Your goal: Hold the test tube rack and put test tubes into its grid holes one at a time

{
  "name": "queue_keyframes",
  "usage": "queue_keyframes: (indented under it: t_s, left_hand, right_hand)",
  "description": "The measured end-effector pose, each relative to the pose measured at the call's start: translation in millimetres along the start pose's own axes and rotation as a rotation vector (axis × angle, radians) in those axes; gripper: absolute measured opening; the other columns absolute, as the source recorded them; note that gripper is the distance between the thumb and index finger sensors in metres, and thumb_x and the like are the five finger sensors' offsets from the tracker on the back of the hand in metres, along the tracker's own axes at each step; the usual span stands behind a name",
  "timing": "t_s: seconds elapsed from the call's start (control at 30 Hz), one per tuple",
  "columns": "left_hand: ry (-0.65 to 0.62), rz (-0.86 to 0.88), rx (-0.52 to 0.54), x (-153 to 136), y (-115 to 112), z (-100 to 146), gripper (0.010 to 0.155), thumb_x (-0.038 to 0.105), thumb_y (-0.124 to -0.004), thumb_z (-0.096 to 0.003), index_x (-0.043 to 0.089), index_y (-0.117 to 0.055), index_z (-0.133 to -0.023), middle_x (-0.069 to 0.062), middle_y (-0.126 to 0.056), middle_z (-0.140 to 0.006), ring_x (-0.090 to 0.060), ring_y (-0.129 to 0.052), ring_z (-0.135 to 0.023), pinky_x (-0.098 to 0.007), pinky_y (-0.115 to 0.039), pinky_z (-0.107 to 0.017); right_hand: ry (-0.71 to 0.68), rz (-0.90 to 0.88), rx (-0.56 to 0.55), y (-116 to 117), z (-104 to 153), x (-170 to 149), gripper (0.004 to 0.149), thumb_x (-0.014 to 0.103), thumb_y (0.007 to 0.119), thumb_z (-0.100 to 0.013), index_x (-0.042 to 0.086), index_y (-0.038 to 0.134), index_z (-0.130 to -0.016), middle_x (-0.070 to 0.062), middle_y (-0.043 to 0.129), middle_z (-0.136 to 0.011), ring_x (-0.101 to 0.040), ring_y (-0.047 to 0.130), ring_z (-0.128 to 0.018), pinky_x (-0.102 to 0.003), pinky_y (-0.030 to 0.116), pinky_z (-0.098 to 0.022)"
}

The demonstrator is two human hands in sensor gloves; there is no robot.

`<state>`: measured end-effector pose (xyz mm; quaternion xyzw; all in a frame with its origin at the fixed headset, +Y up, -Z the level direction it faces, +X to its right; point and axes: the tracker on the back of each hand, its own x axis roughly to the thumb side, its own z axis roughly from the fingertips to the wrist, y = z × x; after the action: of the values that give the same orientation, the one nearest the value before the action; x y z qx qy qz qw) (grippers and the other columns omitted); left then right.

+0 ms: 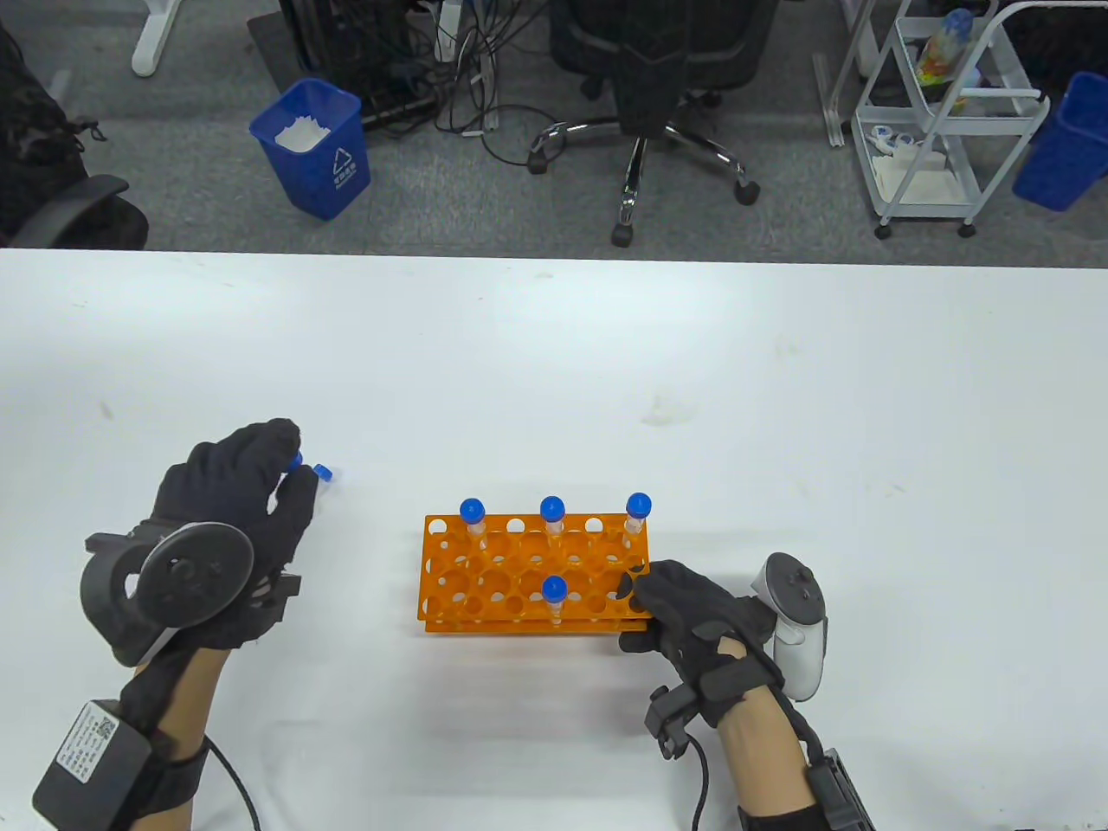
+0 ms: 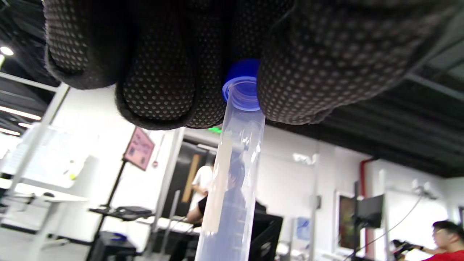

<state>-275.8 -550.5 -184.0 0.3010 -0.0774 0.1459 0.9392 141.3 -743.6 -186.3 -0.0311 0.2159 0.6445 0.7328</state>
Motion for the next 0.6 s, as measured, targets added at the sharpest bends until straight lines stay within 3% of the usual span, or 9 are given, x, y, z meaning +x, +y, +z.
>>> queue_keyframes:
  t_s: [0.27,0.6]
  left_hand:
    - [-0.117,0.144,0.052,42.1,9.5,13.8,0.050,0.043,-0.101,-0.0318,0.021,-0.093,-0.076,-0.006,-0.103,-0.073,-0.030,-0.109,-0.048,-0.044,-0.092,-0.041]
    - [-0.217,0.133,-0.015,59.9,-21.6,36.9,0.049,0.043,-0.101,-0.0305,0.024,-0.094,-0.075,-0.009,-0.103,-0.074,-0.029,-0.110,-0.048,-0.044,-0.092,-0.041]
  right_hand:
    - [0.002,0.002,-0.001,0.0,-0.2,-0.2,0.043,0.035,0.074,-0.046,0.006,0.081,-0.076,-0.041,0.053,-0.099,-0.059,0.076,-0.073,-0.062,0.081,-0.044]
    - [-0.003,-0.006,0.002,-0.4,0.1,0.2,0.043,0.035,0.074,-0.046,0.006,0.081,-0.076,-0.042,0.053,-0.099,-0.059,0.076,-0.072,-0.062,0.081,-0.044]
